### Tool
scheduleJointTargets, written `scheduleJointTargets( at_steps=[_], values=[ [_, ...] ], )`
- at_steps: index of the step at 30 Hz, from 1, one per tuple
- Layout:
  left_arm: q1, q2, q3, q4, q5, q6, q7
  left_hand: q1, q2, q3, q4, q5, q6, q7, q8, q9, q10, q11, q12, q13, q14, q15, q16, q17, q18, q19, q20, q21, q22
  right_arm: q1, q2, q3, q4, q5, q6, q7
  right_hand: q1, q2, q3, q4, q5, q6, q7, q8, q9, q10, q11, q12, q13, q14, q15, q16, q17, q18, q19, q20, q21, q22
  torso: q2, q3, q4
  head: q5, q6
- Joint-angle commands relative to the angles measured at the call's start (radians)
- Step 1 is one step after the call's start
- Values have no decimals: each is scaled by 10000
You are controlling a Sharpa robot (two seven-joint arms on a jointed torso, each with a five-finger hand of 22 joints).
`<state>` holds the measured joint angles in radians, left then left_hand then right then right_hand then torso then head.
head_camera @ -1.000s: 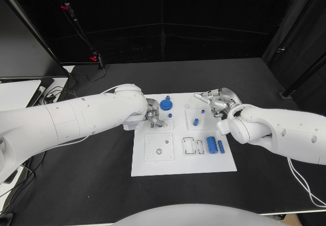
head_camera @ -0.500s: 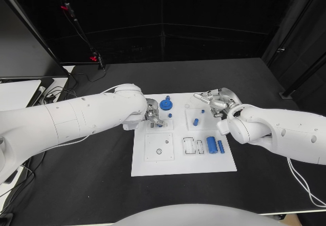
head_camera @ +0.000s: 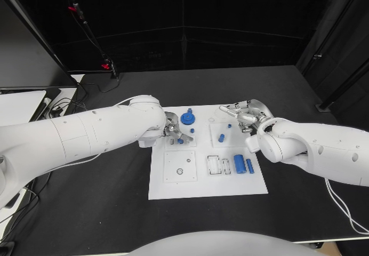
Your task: Assemble the parts on the task board
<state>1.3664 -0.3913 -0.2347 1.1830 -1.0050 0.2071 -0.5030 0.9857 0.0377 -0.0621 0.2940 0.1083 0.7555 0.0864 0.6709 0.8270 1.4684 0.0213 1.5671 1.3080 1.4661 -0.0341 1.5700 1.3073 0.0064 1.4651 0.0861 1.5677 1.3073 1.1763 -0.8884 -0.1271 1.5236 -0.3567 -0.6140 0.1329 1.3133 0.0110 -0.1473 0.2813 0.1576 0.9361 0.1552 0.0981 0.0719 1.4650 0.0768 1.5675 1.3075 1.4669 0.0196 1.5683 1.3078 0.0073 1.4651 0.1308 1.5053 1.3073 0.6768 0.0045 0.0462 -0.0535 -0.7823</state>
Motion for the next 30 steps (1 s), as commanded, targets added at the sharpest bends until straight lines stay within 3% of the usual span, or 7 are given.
scheduleJointTargets(
  at_steps=[1, 11, 30],
  values=[
    [-31, -9, -22, -7, -5, -123, -88, -159, 48, -121, -5, -95, -77, 5, 8, 31, 1024, 74, 37, 2628, 1047, 80, 8, 2635, -64, 1057, 56, 31, 2635, 12, 1, 4, 17, -11, -28, 41, -7, 86, -72, 22, 68, 51, 3, 56, -10, 1058, 60, 33, 2633, 1039, 67, 25, 2630, 152, 455, 53, -20, 2265, 0, 4, 1, -4, 11],
    [-33, -31, -22, 2, -5, -492, 322, -173, 198, -246, -26, -143, -2, -10, 81, 107, 1024, 66, 37, 2628, 1047, 86, 8, 2635, -64, 1057, 68, 31, 2635, 9, 6, 3, -3, -11, -23, 18, -7, 86, -72, 22, 68, 51, 3, 56, -10, 1058, 60, 33, 2633, 1039, 67, 25, 2630, 152, 455, 53, -20, 2265, 2, -3, 2, -11, 0],
    [-35, 19, -22, -32, 400, -179, 327, 35, 456, -314, -25, -128, -41, -24, 58, 149, 1024, 49, 37, 2628, 1047, 76, 8, 2635, -64, 1057, 68, 31, 2635, 4, 27, 3, -23, -11, -19, 3, -7, 86, -72, 22, 68, 51, 3, 56, -10, 1058, 60, 33, 2633, 1039, 67, 25, 2630, 152, 455, 53, -20, 2265, 0, 1, 0, -35, -46]
  ],
)
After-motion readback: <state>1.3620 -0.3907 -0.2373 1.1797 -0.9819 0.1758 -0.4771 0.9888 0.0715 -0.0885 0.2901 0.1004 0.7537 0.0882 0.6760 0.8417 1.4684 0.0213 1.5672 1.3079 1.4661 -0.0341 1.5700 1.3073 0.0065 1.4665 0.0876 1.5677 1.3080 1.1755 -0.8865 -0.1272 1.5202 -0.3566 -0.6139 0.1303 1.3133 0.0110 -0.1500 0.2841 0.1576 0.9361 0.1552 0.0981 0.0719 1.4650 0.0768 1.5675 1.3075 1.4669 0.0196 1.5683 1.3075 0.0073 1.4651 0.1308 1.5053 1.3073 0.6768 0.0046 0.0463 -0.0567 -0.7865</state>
